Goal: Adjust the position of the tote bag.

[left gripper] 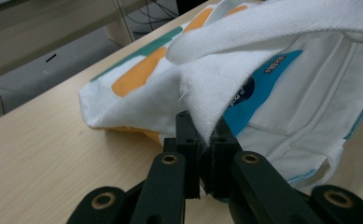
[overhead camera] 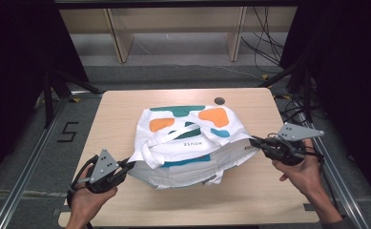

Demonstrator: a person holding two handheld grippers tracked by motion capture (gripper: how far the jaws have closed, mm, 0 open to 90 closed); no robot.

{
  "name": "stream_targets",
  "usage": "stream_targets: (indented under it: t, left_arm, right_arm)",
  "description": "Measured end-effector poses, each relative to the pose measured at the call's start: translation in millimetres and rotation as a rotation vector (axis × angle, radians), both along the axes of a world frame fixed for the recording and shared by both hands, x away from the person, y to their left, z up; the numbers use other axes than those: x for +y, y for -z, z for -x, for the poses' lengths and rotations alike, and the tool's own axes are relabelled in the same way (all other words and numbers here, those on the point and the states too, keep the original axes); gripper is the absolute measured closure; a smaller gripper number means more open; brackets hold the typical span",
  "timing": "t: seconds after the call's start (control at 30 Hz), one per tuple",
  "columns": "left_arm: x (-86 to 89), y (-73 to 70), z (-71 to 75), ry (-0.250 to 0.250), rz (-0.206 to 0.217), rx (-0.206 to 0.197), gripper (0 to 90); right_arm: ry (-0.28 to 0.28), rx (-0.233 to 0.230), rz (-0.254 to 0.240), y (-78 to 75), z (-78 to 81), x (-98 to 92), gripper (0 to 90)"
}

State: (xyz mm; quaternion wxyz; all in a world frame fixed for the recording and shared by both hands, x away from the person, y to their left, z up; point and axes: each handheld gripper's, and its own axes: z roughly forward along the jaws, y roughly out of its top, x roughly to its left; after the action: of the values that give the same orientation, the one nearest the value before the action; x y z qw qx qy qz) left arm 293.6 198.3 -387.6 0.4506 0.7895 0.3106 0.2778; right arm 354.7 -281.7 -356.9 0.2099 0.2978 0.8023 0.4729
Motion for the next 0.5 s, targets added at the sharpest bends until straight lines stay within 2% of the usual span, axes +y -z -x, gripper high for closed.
stream_targets:
  t: [0.03, 0.07, 0.1, 0.13, 0.17, 0.2, 0.23, 0.27, 0.3, 0.33, 0.37, 0.4, 0.43, 0.47, 0.5]
  left_arm:
    - [-0.4, -12.6, 5.6, 0.015, -0.009, -0.029, 85.9]
    - [-0.4, -12.6, 5.6, 0.015, -0.009, -0.029, 85.9]
    - [0.1, -23.8, 9.3, 0.027, 0.019, -0.044, 86.0]
    - [0.1, -23.8, 9.3, 0.027, 0.019, -0.044, 86.1]
    - [1.2, -34.7, 12.3, 0.030, 0.039, -0.064, 86.1]
    - [1.2, -34.7, 12.3, 0.030, 0.039, -0.064, 86.1]
    - [1.6, -40.0, 13.3, 0.041, 0.052, -0.079, 86.1]
    - [2.1, -45.7, 15.1, 0.046, 0.061, -0.083, 86.1]
    - [2.3, -51.3, 16.1, 0.054, 0.073, -0.089, 86.2]
    - [2.6, -57.5, 17.5, 0.054, 0.079, -0.103, 86.2]
    - [2.3, -65.6, 19.6, 0.057, 0.076, -0.117, 86.2]
    - [1.3, -71.5, 21.1, 0.059, 0.080, -0.130, 86.2]
    - [0.0, -82.7, 24.0, 0.071, 0.081, -0.154, 86.3]
    - [0.0, -82.7, 24.0, 0.071, 0.081, -0.154, 86.3]
    - [-0.9, -94.6, 25.5, 0.088, 0.099, -0.168, 86.3]
  right_arm:
    - [-0.025, -0.030, -0.018, -14.7, -1.3, -1.5, 88.9]
    - [-0.026, -0.029, -0.037, -21.4, -0.7, -2.1, 88.9]
    - [-0.035, -0.038, -0.054, -27.9, -1.0, -3.0, 89.0]
    - [-0.035, -0.038, -0.054, -27.9, -1.0, -3.0, 89.0]
    - [-0.043, -0.027, -0.085, -41.1, 1.7, -4.5, 89.0]
    - [-0.043, -0.027, -0.085, -41.1, 1.7, -4.5, 89.0]
    - [-0.053, -0.069, -0.108, -53.4, 1.3, -7.2, 89.1]
    - [-0.053, -0.069, -0.108, -53.4, 1.3, -7.2, 89.1]
    - [-0.058, -0.063, -0.149, -65.3, 3.2, -9.3, 89.2]
    - [-0.058, -0.063, -0.149, -65.3, 3.2, -9.3, 89.2]
    - [-0.064, -0.068, -0.155, -71.7, 3.8, -11.0, 89.2]
    - [-0.077, -0.105, -0.178, -85.5, 3.3, -13.3, 89.2]
    - [-0.079, -0.099, -0.192, -90.0, 4.5, -13.7, 89.3]
    - [-0.079, -0.099, -0.192, -90.0, 4.5, -13.7, 89.3]
    - [-0.068, -0.148, -0.181, -105.2, 6.3, -16.3, 89.3]
